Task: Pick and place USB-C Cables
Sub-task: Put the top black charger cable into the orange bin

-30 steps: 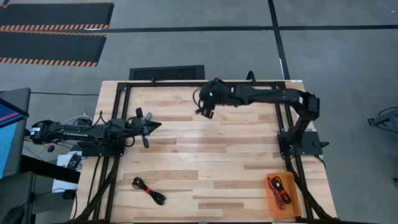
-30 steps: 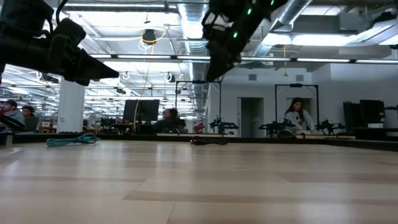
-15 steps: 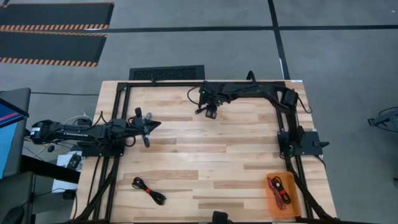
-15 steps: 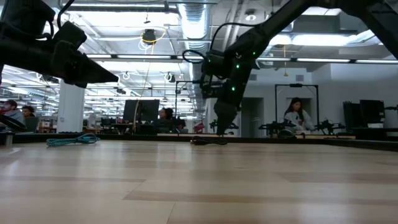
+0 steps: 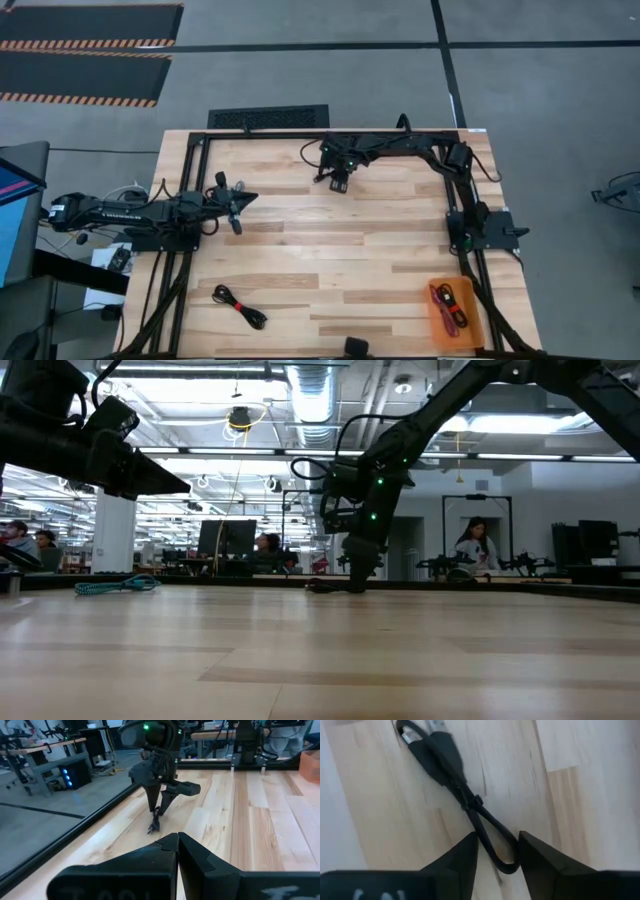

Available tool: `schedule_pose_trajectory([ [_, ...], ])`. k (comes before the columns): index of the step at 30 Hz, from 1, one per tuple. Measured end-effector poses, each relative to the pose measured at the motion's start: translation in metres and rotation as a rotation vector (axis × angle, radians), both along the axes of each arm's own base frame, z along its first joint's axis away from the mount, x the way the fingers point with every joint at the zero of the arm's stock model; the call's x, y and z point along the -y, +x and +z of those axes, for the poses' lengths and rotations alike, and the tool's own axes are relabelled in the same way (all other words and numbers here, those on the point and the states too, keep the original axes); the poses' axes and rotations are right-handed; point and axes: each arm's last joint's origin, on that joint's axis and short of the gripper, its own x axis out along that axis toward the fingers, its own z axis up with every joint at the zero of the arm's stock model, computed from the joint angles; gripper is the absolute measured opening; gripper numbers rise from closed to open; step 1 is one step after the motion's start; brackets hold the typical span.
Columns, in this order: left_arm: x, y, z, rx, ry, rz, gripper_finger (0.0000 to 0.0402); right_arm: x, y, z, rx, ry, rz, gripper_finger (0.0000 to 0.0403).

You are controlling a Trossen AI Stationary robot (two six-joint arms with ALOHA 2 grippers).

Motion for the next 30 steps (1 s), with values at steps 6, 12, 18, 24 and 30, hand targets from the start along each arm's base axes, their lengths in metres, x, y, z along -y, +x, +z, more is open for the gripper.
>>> schedule_pose_trajectory([
  [6, 0.000, 0.000, 0.000, 0.007, -0.017, 0.001, 0.0000, -0.008, -0.003, 0.005, -0.033, 0.018, -0.052, 0.0064],
  [12, 0.000, 0.000, 0.000, 0.013, -0.021, -0.008, 0.0000, -0.022, -0.008, 0.021, -0.041, 0.047, -0.134, 0.0018],
  [18, 0.000, 0.001, 0.004, 0.045, -0.008, -0.010, 0.0000, -0.044, -0.011, 0.060, 0.032, 0.053, -0.174, 0.0010],
  [24, 0.001, 0.001, 0.008, 0.064, 0.056, -0.036, 0.0000, -0.075, -0.027, 0.103, 0.042, -0.003, -0.229, 0.0013],
  [30, 0.001, 0.002, 0.014, 0.102, 0.114, -0.039, 0.0000, -0.110, -0.050, 0.136, 0.019, -0.038, -0.324, 0.0005],
])
